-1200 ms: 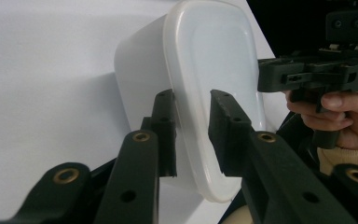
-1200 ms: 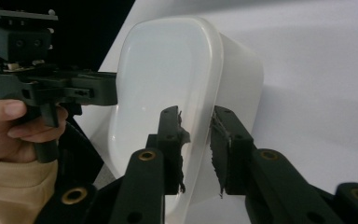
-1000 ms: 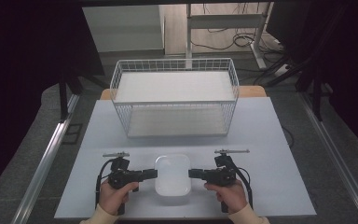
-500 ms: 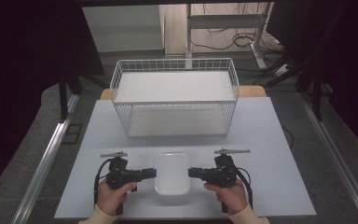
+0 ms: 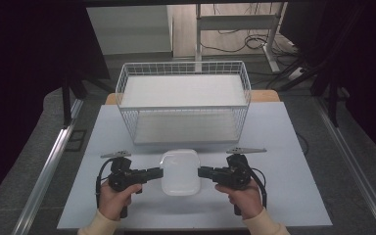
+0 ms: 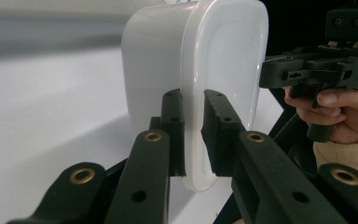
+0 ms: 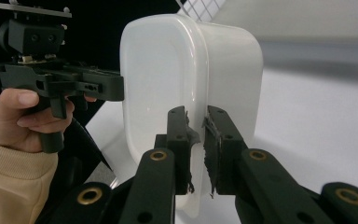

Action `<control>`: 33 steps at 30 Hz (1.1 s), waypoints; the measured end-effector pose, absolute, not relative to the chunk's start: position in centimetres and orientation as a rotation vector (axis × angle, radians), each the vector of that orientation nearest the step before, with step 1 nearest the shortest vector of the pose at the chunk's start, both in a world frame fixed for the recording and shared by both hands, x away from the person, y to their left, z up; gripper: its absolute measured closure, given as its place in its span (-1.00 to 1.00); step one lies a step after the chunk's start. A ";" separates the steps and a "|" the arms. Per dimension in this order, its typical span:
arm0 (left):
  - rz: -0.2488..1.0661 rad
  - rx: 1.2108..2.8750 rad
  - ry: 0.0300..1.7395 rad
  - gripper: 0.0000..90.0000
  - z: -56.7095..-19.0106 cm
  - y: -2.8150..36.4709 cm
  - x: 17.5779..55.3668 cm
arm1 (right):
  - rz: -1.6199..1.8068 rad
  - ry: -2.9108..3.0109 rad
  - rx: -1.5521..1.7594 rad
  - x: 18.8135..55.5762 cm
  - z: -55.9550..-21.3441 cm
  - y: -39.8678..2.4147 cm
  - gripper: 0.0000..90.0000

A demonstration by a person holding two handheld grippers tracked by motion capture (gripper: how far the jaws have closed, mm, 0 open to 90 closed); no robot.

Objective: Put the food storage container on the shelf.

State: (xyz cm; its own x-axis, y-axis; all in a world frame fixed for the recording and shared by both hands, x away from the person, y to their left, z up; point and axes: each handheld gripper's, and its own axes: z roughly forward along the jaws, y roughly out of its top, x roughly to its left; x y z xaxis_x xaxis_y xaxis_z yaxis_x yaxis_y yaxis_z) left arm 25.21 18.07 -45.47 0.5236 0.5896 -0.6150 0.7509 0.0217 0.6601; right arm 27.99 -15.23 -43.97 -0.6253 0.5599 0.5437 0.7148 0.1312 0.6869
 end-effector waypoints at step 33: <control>-0.034 1.676 1.022 0.78 -32.6 18.8 30.0 | -1.713 -2.289 -1.177 32.9 -32.1 -14.7 0.78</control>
State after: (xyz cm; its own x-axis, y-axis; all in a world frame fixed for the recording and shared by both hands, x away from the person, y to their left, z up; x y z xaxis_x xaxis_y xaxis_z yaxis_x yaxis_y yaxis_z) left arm 29.98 18.78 -32.59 0.6252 0.5979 -0.5015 0.6301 -0.0076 0.7765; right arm 32.87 -14.73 -32.13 -0.7092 0.5355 0.4586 0.5910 0.0968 0.8008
